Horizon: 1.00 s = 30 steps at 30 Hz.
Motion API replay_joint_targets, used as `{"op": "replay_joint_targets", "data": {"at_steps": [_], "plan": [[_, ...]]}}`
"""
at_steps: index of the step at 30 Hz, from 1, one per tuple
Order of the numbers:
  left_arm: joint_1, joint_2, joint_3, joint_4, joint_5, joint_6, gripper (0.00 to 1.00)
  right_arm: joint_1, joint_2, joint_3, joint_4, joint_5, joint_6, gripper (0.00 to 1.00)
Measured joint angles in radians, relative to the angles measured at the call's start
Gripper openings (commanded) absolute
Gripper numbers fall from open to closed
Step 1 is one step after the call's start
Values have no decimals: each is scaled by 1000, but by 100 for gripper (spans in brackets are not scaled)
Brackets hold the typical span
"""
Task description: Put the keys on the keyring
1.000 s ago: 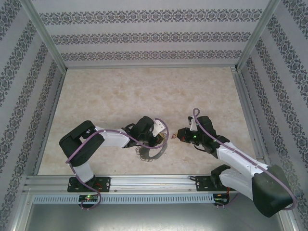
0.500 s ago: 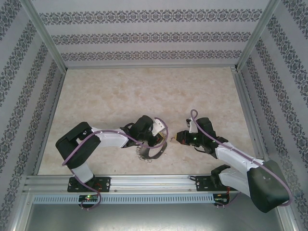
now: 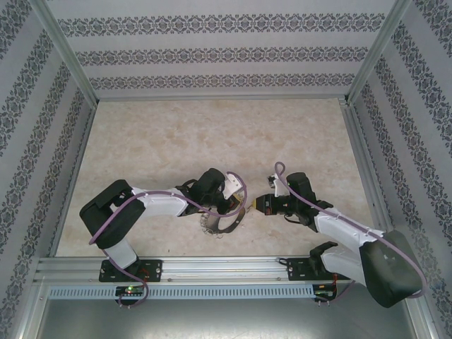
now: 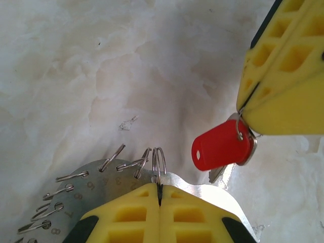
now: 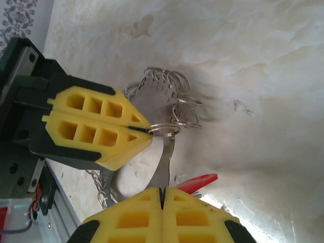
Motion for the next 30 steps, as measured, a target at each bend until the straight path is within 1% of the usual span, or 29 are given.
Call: {"op": "replay_joint_targets", "data": {"at_steps": [9,18,30], "plan": [[0,0,0,-6,3,8,0,1,85,6,53,-60,-34,0],[0,0,0,-8,16,8,0,22,145,71,87,-66,-64,0],[0,0,0,-8,26,8,0,34,223,80,124,-72,-79,0]]}}
